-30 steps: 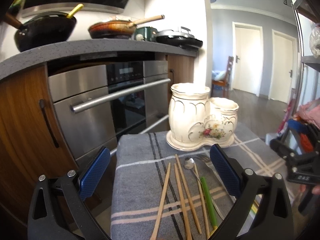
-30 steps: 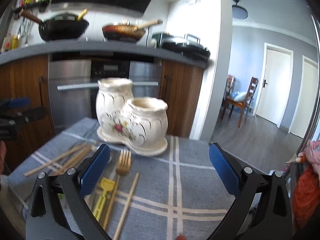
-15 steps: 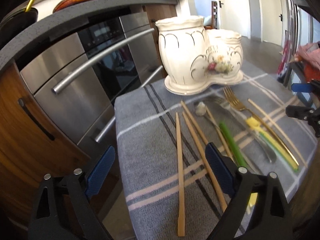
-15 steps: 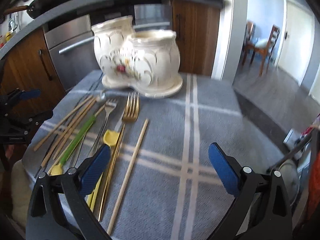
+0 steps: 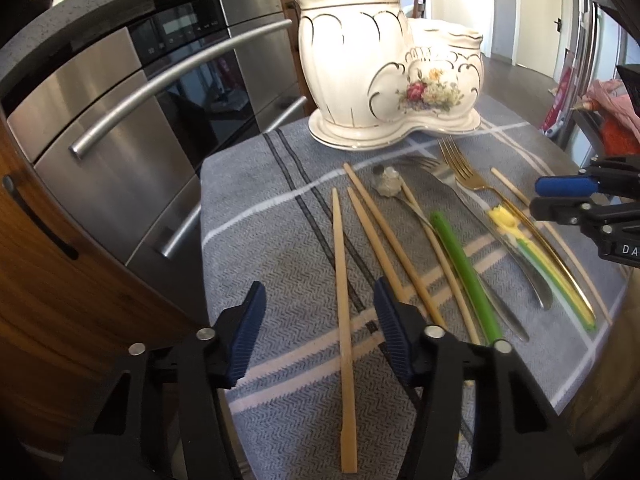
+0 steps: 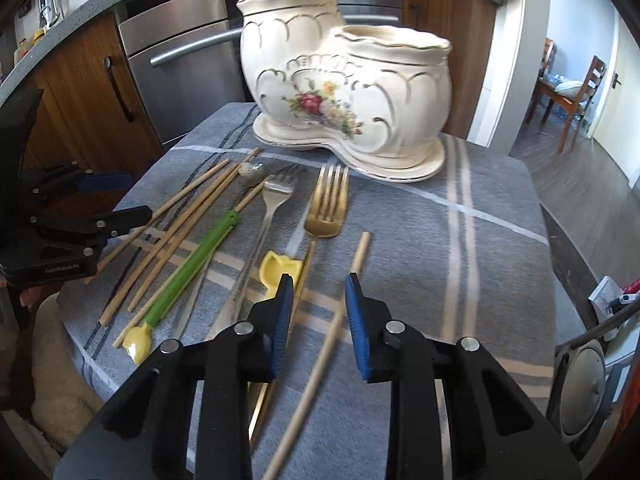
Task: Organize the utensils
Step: 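Grasp the gold fork with the right tool while the left tool grasps a wooden chopstick, then lift the gold fork into the smaller pot while the left tool lowers the chopstick into the taller pot, then open the right tool to drop the fork while the left tool releases the chopstick, then move both tools back down over the remaining utensils on the cloth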
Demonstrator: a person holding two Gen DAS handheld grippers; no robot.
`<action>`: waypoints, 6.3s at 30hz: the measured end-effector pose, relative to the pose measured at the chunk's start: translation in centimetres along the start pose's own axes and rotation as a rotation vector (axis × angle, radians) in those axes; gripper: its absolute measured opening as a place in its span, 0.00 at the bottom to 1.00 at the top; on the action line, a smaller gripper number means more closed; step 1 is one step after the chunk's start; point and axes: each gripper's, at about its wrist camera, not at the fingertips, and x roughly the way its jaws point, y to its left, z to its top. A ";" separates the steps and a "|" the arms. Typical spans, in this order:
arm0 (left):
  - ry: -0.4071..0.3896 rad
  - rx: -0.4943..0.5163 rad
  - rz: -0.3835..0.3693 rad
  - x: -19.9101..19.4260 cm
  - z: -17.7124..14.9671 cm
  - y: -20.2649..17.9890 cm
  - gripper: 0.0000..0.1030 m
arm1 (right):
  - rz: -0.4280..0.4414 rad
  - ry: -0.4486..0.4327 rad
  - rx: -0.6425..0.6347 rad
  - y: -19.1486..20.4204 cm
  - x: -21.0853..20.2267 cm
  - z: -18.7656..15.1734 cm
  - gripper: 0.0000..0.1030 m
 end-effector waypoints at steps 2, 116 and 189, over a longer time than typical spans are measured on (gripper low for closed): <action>0.012 0.004 -0.008 0.2 -0.1 -0.1 0.43 | 0.006 0.009 -0.006 0.4 0.4 0.2 0.23; -0.618 -0.206 0.031 -2.6 17.4 1.8 0.53 | 0.039 -0.579 0.308 -10.4 -2.6 11.8 0.06; 0.020 -0.065 -0.032 0.9 0.2 -2.6 0.48 | -0.101 -0.227 0.079 -2.2 -3.3 0.0 0.95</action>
